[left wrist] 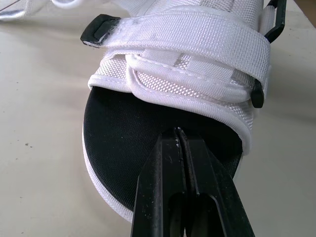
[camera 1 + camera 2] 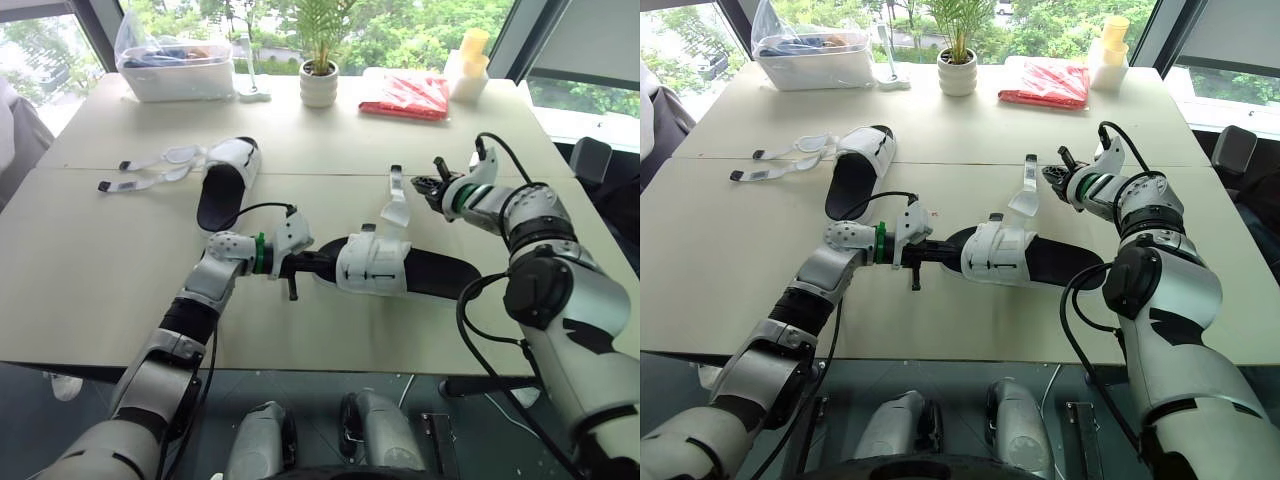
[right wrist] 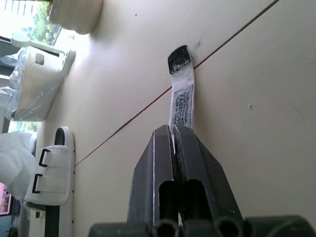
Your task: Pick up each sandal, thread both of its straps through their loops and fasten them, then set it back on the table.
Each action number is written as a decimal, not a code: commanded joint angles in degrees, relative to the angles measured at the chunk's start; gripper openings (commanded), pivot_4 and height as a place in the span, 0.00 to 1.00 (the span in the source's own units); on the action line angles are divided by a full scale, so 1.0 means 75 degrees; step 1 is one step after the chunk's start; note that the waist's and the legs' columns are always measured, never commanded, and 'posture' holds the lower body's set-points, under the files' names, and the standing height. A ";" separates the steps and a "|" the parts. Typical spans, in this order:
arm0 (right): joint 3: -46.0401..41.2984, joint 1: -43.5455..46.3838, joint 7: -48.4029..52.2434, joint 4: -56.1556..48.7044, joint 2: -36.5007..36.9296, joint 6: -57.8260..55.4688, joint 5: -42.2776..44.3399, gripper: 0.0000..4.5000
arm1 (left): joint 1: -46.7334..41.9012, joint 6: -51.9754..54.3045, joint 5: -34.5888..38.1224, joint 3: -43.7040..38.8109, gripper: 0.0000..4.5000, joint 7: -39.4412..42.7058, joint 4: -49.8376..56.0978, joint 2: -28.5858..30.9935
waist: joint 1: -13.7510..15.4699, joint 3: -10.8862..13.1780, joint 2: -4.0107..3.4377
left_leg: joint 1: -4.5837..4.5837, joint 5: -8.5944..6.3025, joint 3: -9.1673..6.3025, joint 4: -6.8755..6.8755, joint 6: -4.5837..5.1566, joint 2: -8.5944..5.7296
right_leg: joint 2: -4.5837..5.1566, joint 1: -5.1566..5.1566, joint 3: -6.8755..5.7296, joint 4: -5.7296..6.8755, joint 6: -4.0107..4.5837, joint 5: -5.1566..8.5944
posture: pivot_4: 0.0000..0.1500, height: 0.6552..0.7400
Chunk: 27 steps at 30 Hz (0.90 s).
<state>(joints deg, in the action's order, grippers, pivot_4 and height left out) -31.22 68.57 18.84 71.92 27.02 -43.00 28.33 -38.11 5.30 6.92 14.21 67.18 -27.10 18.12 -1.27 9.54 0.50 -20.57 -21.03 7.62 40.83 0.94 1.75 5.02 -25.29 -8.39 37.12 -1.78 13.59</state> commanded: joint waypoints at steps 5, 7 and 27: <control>0.1457 0.0149 0.1217 -0.0789 0.0220 -0.0345 -0.0954 0.01 | -0.0055 -0.0032 -0.0128 0.0085 0.00 0.0050 -0.0283 0.0020 | 0.0005 0.0000 -0.0002 | 0.0002 0.0000 0.0000 0.0000 0.0000 0.0001 | 0.0000 0.0000 0.0000 0.0001 0.0000 0.0000 | 1.00 0.87; 0.1467 0.0114 0.1070 -0.0593 0.0264 -0.0327 -0.1024 0.13 | -0.0141 -0.0066 -0.0138 0.0082 0.00 0.0049 -0.0396 -0.0019 | 0.0009 0.0000 -0.0002 | 0.0001 0.0000 0.0000 0.0000 0.0000 0.0001 | 0.0000 0.0001 0.0000 0.0000 0.0000 0.0000 | 1.00 0.87; 0.0175 0.0362 0.0241 0.0005 -0.0286 -0.0710 -0.0223 0.45 | 0.0034 -0.0027 -0.0130 0.0008 0.00 -0.0005 -0.0210 0.0166 | 0.0001 0.0000 -0.0003 | 0.0000 0.0001 0.0000 0.0000 -0.0002 0.0001 | 0.0000 0.0001 0.0000 0.0001 0.0000 0.0000 | 1.00 0.87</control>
<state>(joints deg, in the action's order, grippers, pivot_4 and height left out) -28.83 70.11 20.55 73.35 24.52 -49.20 25.75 -38.75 4.53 6.90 14.37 67.84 -28.37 18.18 -1.26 9.55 0.48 -20.57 -21.02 7.61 40.83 0.92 1.76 5.02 -25.29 -8.39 37.13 -1.78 13.59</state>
